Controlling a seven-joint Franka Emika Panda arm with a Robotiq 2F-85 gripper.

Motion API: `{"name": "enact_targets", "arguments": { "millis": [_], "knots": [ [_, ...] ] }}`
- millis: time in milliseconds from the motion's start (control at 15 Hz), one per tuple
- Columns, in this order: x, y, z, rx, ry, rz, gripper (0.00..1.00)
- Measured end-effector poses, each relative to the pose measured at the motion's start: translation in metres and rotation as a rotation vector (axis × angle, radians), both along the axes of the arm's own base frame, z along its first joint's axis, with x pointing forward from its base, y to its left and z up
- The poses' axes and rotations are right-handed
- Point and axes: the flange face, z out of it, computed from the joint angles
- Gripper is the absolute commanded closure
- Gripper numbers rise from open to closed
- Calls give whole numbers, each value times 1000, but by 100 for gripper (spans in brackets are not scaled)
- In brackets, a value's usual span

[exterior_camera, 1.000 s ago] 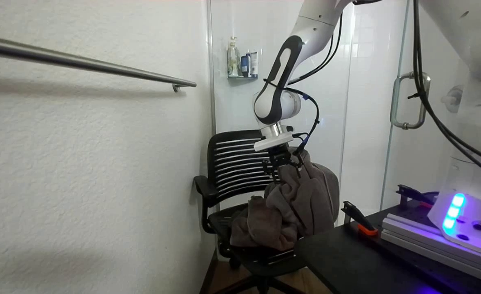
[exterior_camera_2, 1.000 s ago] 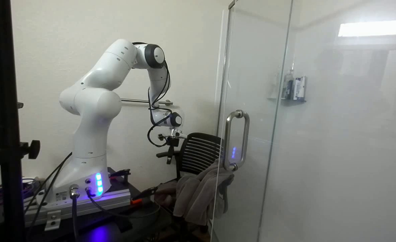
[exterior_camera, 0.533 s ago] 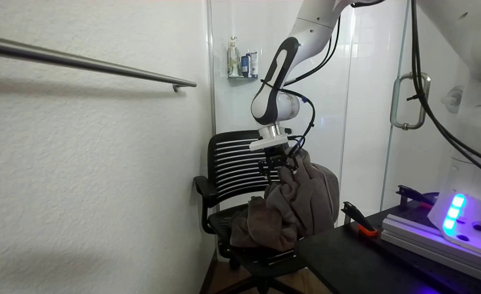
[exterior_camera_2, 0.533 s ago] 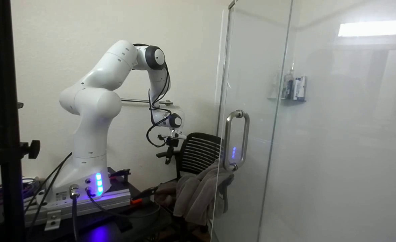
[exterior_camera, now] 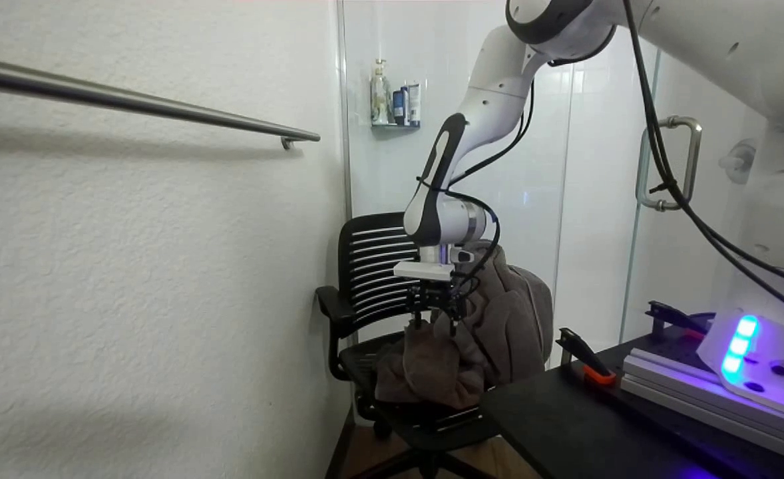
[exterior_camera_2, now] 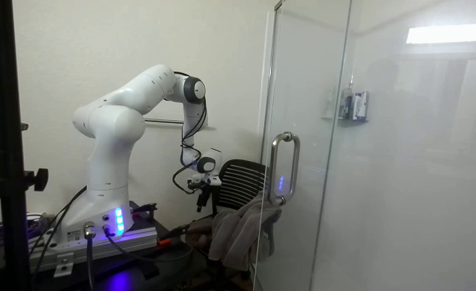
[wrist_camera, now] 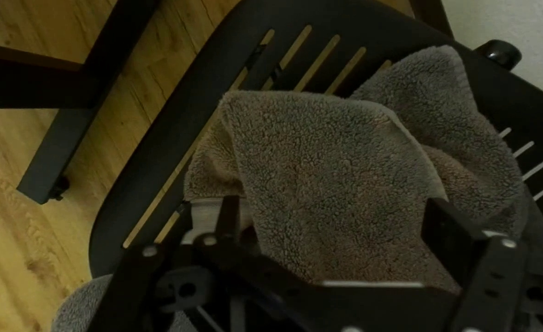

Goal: Remove the grey towel from the from the bar and put it on the chair, then get the brown towel and put it on the bar

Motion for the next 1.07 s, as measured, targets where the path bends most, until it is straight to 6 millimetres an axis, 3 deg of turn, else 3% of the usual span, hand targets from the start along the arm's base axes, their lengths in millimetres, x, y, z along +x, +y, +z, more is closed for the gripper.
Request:
{"name": "enact_targets", "arguments": {
  "millis": [267, 733, 1067],
  "knots": [
    [4, 7, -41, -20, 4, -14, 0],
    [14, 6, -48, -6, -45, -55, 0],
    [24, 9, -78, 3, -71, -75, 0]
  ]
}}
